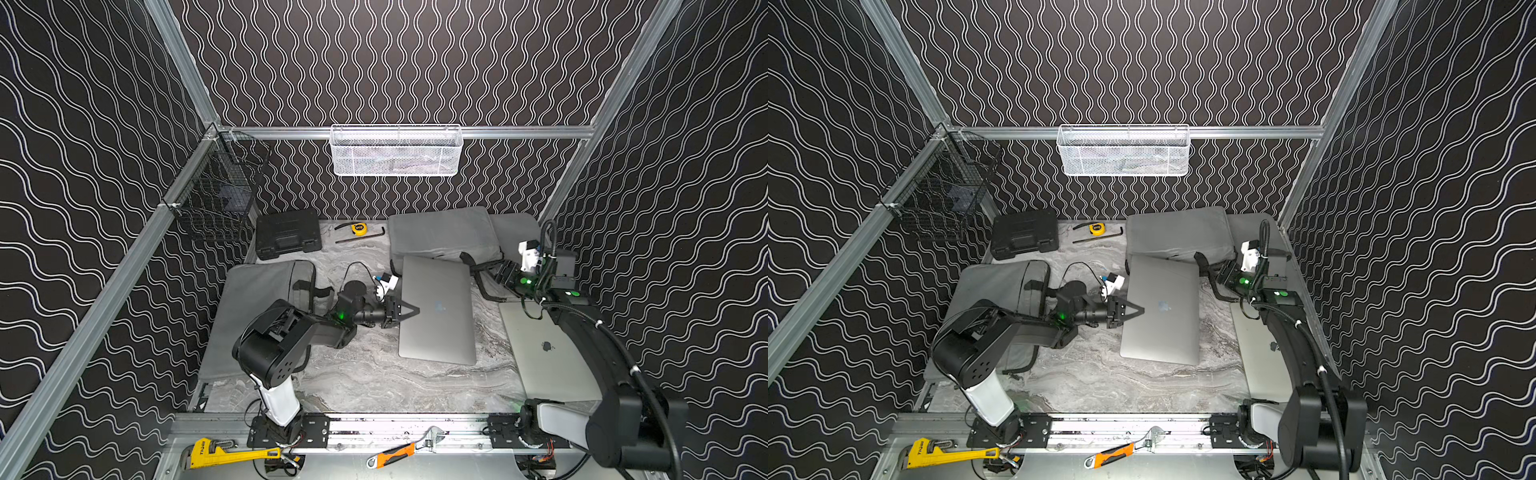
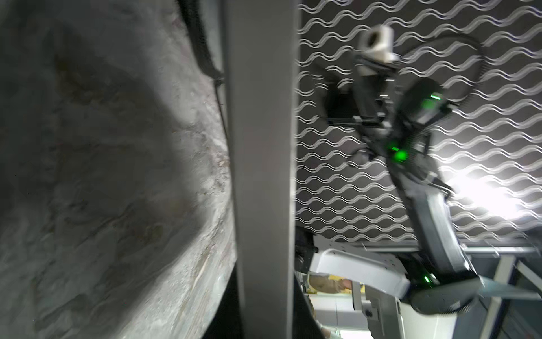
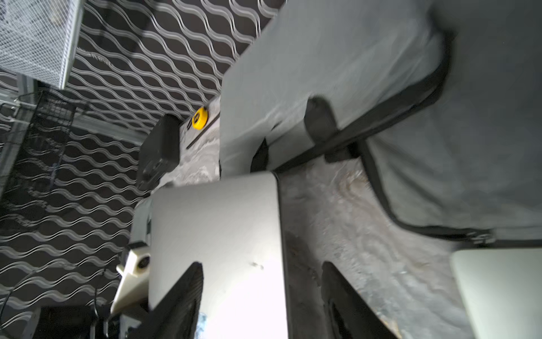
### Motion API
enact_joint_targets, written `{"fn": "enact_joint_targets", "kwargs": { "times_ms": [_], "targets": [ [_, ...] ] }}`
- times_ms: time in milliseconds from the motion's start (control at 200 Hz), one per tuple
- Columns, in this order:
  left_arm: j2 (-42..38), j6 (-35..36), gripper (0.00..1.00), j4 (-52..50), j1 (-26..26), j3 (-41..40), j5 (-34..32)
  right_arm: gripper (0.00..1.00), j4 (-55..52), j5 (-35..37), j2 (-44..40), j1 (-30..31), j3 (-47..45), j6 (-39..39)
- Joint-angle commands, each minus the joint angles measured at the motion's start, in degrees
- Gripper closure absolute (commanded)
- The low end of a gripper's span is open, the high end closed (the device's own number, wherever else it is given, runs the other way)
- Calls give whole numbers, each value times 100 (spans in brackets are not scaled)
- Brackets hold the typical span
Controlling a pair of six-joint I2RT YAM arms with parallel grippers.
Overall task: Open the zippered laptop bag and take out the laptop
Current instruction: Place the laptop at the center of the board.
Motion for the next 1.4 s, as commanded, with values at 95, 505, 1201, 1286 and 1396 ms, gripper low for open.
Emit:
{"fn": "enact_joint_targets", "kwargs": {
  "times_ms": [95,505,1201,1286,1396],
  "targets": [
    [152,-1,100,696,-613,-55,-817,35,12,539,-723,17,-153,-2],
    [302,-204,100,269,-1813,42,-2481,36,171,28,-909,46,-601,107],
    [1110,-707,100,-468,-2763,911,-3426,35,479,-368,-945,87,-883,245],
    [1237,-714,100,-508,-2804,1055,-3375,35,478,-385,-940,87,-883,249],
    [1264,-712,100,-726,-2823,1096,-3418,35,480,-398,-961,94,-883,263]
  ]
}}
